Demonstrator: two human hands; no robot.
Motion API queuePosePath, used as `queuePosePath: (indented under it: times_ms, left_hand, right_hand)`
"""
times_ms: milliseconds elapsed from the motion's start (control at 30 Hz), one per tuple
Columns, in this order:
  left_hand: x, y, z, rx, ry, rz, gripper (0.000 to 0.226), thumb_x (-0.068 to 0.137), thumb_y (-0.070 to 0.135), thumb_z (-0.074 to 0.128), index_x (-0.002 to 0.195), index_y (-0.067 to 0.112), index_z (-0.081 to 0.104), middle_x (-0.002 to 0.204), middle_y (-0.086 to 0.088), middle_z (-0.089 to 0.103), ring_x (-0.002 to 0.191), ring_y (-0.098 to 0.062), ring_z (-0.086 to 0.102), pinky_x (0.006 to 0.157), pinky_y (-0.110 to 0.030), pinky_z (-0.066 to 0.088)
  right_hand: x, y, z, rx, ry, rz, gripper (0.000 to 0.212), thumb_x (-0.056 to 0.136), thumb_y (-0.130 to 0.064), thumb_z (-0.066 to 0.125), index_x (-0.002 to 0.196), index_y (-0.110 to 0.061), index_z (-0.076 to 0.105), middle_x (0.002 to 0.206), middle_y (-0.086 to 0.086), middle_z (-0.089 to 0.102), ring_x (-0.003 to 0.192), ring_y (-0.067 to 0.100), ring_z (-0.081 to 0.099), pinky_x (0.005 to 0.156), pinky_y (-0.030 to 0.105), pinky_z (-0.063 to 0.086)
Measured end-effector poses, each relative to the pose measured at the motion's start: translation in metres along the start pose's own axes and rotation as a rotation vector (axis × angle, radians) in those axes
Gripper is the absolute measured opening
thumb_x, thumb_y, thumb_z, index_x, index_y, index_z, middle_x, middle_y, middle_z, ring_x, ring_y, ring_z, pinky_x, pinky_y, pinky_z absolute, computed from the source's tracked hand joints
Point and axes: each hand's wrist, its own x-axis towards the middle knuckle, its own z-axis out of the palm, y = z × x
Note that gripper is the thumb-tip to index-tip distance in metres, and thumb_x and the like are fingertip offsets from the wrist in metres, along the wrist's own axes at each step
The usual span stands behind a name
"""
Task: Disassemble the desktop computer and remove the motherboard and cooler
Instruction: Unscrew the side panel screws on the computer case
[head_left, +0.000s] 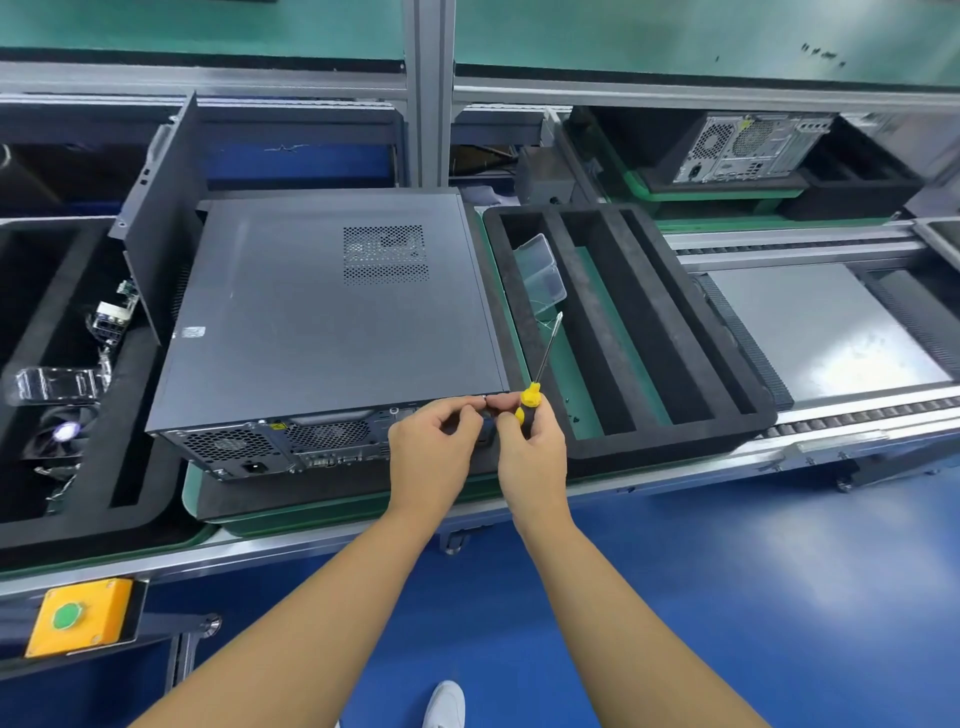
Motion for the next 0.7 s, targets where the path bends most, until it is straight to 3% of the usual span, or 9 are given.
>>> queuePosePath:
  times_ms: [100,267,367,433,500,600,700]
  left_hand:
    - [0.001,0.001,-0.003,-0.009,-0.023,0.008,0.026,0.089,0.018,0.060,0.092,0.037,0.077,0.077,0.020,0.073,0.052,0.001,0.054,0.048,-0.011,0.038]
    - [-0.001,-0.001,-0.002,-0.022,-0.014,0.009,0.026,0.090,0.016,0.059,0.093,0.035,0.077,0.078,0.021,0.073,0.054,0.001,0.055,0.050,-0.010,0.038]
    - [-0.006,-0.004,-0.002,-0.046,-0.022,-0.013,0.029,0.092,0.015,0.058,0.093,0.040,0.075,0.082,0.022,0.073,0.056,-0.001,0.057,0.051,-0.015,0.043]
    - [-0.007,-0.006,-0.003,-0.085,-0.019,-0.070,0.028,0.093,0.015,0.058,0.091,0.036,0.076,0.084,0.021,0.073,0.064,-0.004,0.062,0.056,-0.017,0.049]
    - [-0.003,-0.005,-0.003,-0.110,-0.034,-0.133,0.024,0.093,0.015,0.057,0.089,0.029,0.077,0.083,0.018,0.074,0.075,-0.005,0.067,0.066,-0.019,0.054]
    - [0.005,0.000,0.001,-0.149,-0.104,-0.300,0.021,0.092,0.017,0.058,0.081,0.022,0.076,0.078,0.010,0.075,0.079,-0.008,0.071,0.074,-0.028,0.059]
    - [0.007,0.002,0.004,-0.282,-0.164,-0.427,0.022,0.092,0.020,0.060,0.079,0.021,0.079,0.083,0.003,0.076,0.087,-0.015,0.073,0.082,-0.031,0.060]
  right_hand:
    - [0.000,0.001,0.002,0.000,0.011,-0.002,0.023,0.095,-0.012,0.051,0.094,-0.030,0.065,0.091,-0.009,0.070,0.089,0.011,0.066,0.079,0.029,0.056]
    - [0.001,-0.001,0.001,-0.010,-0.005,-0.011,0.028,0.097,-0.013,0.050,0.090,-0.036,0.065,0.093,-0.011,0.072,0.091,0.014,0.067,0.079,0.028,0.057]
    - [0.001,-0.001,0.000,0.022,-0.015,0.038,0.023,0.097,-0.010,0.051,0.094,-0.027,0.066,0.095,-0.010,0.073,0.094,0.009,0.069,0.080,0.026,0.057]
    - [-0.001,0.001,-0.001,0.043,-0.020,0.121,0.017,0.097,-0.011,0.050,0.093,-0.022,0.063,0.088,-0.009,0.072,0.079,0.006,0.069,0.067,0.021,0.055]
    - [-0.007,0.006,-0.004,-0.020,-0.062,0.190,0.012,0.099,-0.020,0.050,0.093,-0.021,0.060,0.075,-0.009,0.066,0.062,0.009,0.056,0.056,0.023,0.047]
    - [-0.024,0.017,-0.008,-0.118,-0.143,0.211,0.020,0.100,-0.040,0.047,0.093,-0.026,0.059,0.064,-0.009,0.052,0.059,0.011,0.043,0.055,0.031,0.037]
    - [-0.037,0.020,-0.007,-0.175,-0.147,0.172,0.022,0.100,-0.046,0.042,0.088,-0.035,0.057,0.062,-0.010,0.048,0.058,0.009,0.041,0.053,0.028,0.036]
